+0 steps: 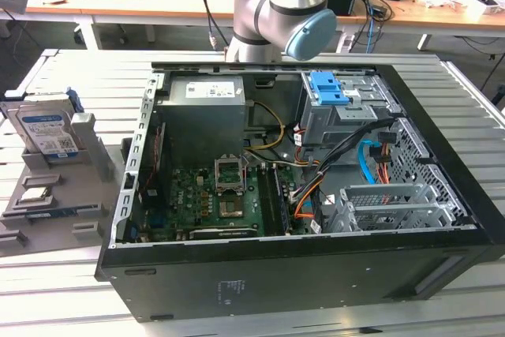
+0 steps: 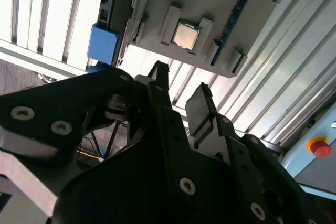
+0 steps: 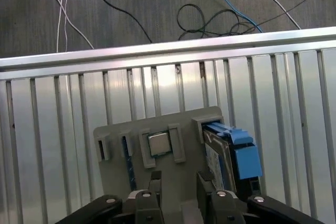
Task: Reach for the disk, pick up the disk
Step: 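Pick up the disk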
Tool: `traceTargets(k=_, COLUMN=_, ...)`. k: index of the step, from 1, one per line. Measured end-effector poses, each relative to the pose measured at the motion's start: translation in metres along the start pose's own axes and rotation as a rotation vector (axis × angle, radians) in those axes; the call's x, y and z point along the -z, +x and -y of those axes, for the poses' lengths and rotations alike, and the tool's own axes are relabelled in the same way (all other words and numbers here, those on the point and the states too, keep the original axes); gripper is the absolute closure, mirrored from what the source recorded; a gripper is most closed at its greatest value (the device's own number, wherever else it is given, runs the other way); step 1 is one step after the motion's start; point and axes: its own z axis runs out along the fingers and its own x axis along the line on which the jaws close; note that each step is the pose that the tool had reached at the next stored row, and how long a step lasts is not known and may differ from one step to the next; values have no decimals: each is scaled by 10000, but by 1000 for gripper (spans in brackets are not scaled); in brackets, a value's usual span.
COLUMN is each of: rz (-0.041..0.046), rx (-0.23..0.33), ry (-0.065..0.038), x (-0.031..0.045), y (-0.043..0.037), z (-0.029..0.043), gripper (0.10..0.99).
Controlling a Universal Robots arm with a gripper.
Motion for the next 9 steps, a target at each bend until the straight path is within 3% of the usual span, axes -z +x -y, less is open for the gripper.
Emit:
traceTargets(k=1, rz=0, rx=-3, ry=0, x=0, y=0, z=0, gripper=667)
traceTargets(k=2, rz=1, rx=-7, ry=2, x=-1, y=-2, z=0, gripper=604)
traceTargets(k=9, rz=-4, rx=117, ry=1, x=-6, y=-322, z=-2, gripper=604)
